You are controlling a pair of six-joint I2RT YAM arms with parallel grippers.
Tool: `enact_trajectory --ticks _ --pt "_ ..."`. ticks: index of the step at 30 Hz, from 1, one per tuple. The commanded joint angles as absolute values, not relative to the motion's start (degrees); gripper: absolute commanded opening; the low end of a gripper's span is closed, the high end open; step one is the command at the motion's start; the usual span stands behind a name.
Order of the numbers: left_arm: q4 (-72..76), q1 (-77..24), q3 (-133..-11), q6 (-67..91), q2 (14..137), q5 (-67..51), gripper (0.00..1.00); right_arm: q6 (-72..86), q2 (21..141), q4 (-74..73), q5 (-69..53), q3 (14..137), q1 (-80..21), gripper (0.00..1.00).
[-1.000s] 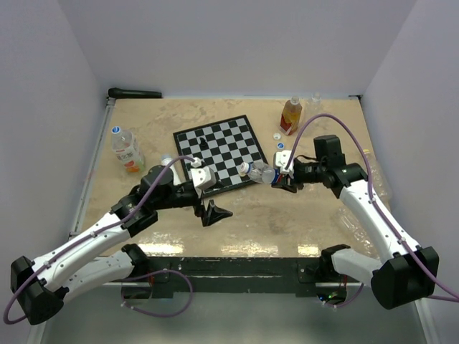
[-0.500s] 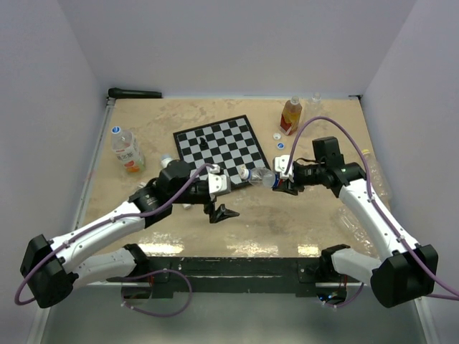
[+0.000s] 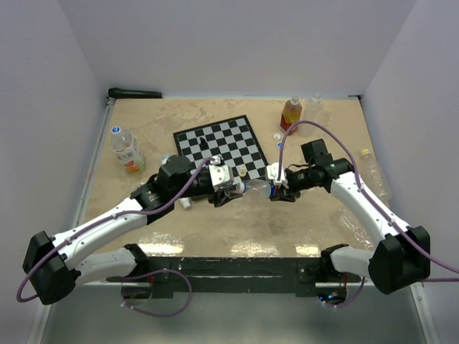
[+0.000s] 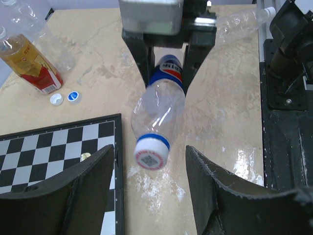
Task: Unscrew the bottle caps
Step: Unscrew the bottle cap from the plastic bottle.
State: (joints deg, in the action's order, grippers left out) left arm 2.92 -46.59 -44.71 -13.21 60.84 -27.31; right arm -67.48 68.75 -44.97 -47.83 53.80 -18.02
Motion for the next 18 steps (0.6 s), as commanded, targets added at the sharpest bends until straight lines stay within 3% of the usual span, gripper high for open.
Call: enact_trajectory --ticks 1,3,18 --pt "6.2 -46.6 -48.5 -13.8 62.4 -29.4 0.61 -69.6 69.8 -47.5 -48.4 56.2 -19.3 0.0" --pt "5.2 -46.6 -49.2 -13.7 63.4 -30.9 0.56 -69.1 69.2 -46.8 -48.4 56.0 -19.4 0.0" --pt "-4.7 -46.5 -49.9 -17.2 65.2 -34.0 0.57 -69.4 68.5 -46.9 -48.6 56.1 -19.4 0.0"
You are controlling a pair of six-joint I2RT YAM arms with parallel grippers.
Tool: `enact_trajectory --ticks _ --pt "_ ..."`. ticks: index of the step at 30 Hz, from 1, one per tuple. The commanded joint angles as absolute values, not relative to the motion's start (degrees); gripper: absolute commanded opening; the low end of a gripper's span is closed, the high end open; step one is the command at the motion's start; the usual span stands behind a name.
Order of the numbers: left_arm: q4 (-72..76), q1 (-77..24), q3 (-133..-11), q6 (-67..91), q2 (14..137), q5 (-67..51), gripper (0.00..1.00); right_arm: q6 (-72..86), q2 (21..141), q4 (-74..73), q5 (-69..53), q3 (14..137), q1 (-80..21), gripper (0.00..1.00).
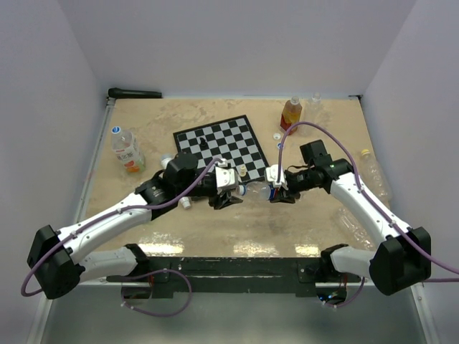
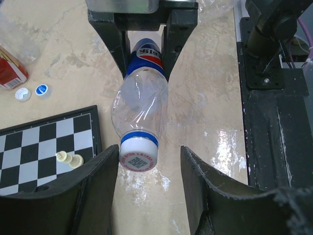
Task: Unscrew the bottle caps
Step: Unscrew the bottle cap from the plastic bottle.
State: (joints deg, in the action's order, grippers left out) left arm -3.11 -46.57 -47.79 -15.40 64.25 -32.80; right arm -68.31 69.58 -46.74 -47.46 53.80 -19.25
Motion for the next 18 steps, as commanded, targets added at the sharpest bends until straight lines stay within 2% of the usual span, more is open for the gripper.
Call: enact_trajectory --ticks 1,4,8,11,12,14,16,17,18 --pt "-4.7 -46.5 -50.1 -17.2 65.4 -33.9 0.56 -69.5 68.6 -47.0 -48.6 56.1 -19.4 0.0" --pt "-4.7 -46.6 -50.3 -17.2 65.6 -33.8 0.46 -69.6 68.7 -47.0 -48.7 56.0 -19.4 0.0" --pt "-4.5 -46.5 -50.1 -17.0 65.6 -34.0 0.45 -69.6 69.0 -47.1 -48.7 56.0 -19.4 0.0" --pt "-4.2 -46.5 -49.9 -16.1 65.7 -34.7 0.37 -69.7 69.2 -47.1 -48.7 56.1 -19.3 0.0" --pt "-4.2 -46.5 -49.9 -15.6 65.9 -35.1 0.33 -69.7 69.3 -47.1 -48.7 56.0 -19.4 0.0" --pt "-4.6 -46.6 -49.8 -13.6 66.0 -35.7 0.17 -69.7 69.2 -47.2 -48.6 56.0 -19.4 0.0" --pt "-4.9 -46.5 -49.7 -10.1 65.8 -35.3 0.05 -69.7 69.3 -47.2 -48.6 56.0 -19.4 0.0" --pt "-5.1 -46.5 -49.3 -8.0 65.6 -35.3 0.0 -69.5 69.2 -47.0 -48.5 56.0 -19.4 0.0" --pt "-4.7 -46.4 -48.8 -5.6 65.1 -35.2 0.0 -69.6 69.2 -47.0 -48.5 56.0 -19.4 0.0"
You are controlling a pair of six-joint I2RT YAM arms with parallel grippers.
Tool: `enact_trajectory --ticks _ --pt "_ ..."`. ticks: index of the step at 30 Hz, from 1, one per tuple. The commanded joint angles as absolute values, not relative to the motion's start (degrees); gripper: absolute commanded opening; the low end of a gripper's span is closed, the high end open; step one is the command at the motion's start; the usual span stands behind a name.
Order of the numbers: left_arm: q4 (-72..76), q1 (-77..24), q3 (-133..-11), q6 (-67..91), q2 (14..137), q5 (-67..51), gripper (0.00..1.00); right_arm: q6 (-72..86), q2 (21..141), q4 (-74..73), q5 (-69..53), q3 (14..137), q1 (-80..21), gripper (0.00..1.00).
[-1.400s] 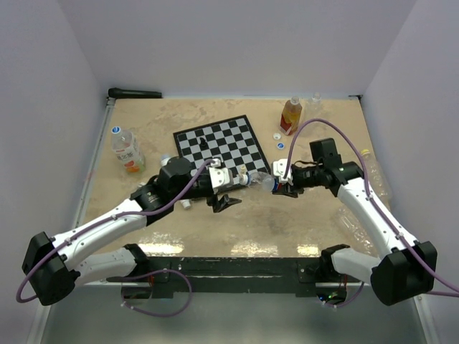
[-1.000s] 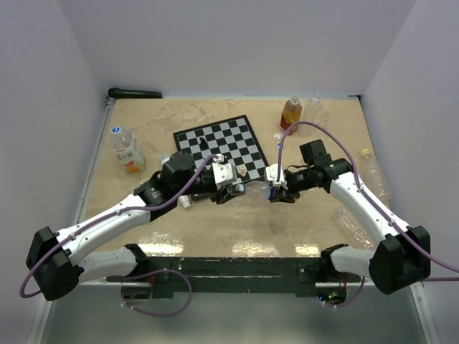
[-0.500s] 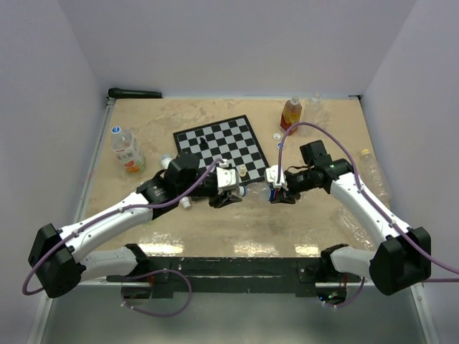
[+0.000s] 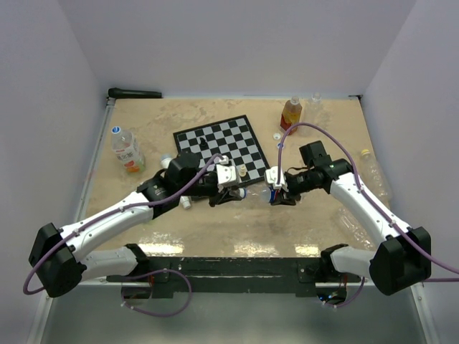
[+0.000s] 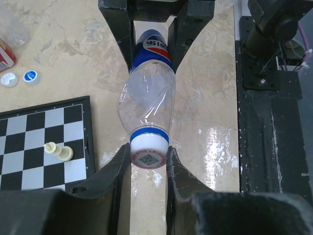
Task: Unscrew the bottle caps
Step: Unscrew the bottle cap from the plastic bottle.
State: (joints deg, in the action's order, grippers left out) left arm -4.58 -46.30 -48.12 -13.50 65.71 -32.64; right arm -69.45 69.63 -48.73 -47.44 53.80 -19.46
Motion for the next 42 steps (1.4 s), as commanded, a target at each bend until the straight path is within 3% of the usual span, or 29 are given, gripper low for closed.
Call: enact_trajectory --ticks 1,7,12,25,27,30,33,36,42 --pt "-3.4 -46.4 -47.9 -1.6 64.8 -35.1 0.0 -69.6 69.3 -47.0 -48.5 56.0 -19.4 0.0" --pt "3.2 -45.7 -44.9 29.7 59.8 -26.7 0.0 -69.3 69.4 -46.7 -48.3 55.8 -19.4 0.0" --pt "-7.5 -45.5 -50.1 44.2 59.1 -19.0 0.0 -69.2 69.5 -46.4 -48.1 55.7 -19.4 0.0" --pt "-9.4 -45.5 -52.5 39.6 61.9 -19.2 0.01 -69.0 70.0 -46.3 -47.7 55.5 -19.4 0.0" --pt "-9.4 -45.5 -52.3 37.7 62.0 -19.5 0.12 -69.0 70.0 -46.2 -47.6 55.5 -19.4 0.0" --pt "-10.1 -45.5 -52.2 33.5 61.6 -19.7 0.52 -69.0 70.0 -46.2 -47.6 55.5 -19.4 0.0" --pt "-10.5 -45.6 -52.0 29.2 60.2 -19.4 0.77 -69.0 70.1 -46.2 -47.6 55.5 -19.4 0.0" --pt "-11.1 -45.5 -51.8 25.4 57.8 -16.7 0.87 -69.0 70.0 -46.3 -47.6 55.5 -19.4 0.0" --pt "-11.2 -45.4 -50.2 5.2 51.3 -19.1 0.93 -69.3 70.1 -46.5 -47.8 55.5 -19.4 0.0"
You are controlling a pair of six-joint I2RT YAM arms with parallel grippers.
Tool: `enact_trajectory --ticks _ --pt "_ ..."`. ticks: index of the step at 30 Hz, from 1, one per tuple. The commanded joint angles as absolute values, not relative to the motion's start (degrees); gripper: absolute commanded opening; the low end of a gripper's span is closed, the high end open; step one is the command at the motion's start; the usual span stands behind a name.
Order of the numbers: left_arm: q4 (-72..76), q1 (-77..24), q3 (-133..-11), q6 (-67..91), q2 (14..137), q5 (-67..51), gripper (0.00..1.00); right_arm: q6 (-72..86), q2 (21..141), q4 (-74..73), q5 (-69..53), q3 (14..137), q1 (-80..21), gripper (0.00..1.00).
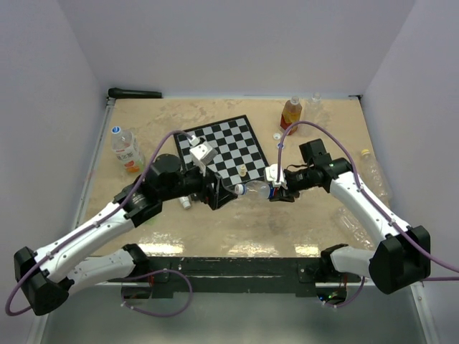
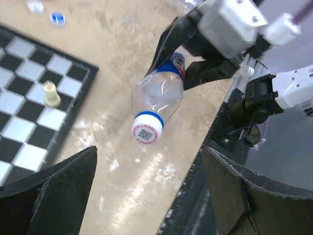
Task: Unscrew the bottle caps
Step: Unscrew the bottle cap from the plastic bottle.
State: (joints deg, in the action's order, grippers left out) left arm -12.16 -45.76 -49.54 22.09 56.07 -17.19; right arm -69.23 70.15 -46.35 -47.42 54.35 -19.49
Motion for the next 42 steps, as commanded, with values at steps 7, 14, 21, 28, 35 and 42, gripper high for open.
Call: enact_trajectory --ticks 7,14,21,28,35,42 --pt "-5.4 -45.4 -40.3 -24.1 43.7 -27.2 0.95 -69.4 70.3 -46.6 -47.7 55.5 -19.4 0.0" --pt "-1.0 -45.4 -36.9 -32.5 46.0 -29.3 0.94 -69.7 70.9 -46.8 -47.8 55.5 -19.4 0.0" --pt "5.5 -45.5 -33.6 -32.5 48.5 -30.8 0.92 -70.0 71.4 -47.1 -47.7 55.6 -19.4 0.0" --pt "8.6 -45.5 -30.0 -31.7 46.5 -29.5 0.92 -70.0 72.0 -47.0 -47.5 55.6 -19.4 0.0" --pt "8.6 -45.4 -29.4 -31.3 46.5 -29.4 0.92 -70.0 72.3 -47.1 -47.5 55.5 -19.4 0.0" --pt "8.3 -45.5 -29.4 -31.2 46.6 -29.4 0.92 -70.0 72.5 -47.0 -47.5 55.5 -19.4 0.0"
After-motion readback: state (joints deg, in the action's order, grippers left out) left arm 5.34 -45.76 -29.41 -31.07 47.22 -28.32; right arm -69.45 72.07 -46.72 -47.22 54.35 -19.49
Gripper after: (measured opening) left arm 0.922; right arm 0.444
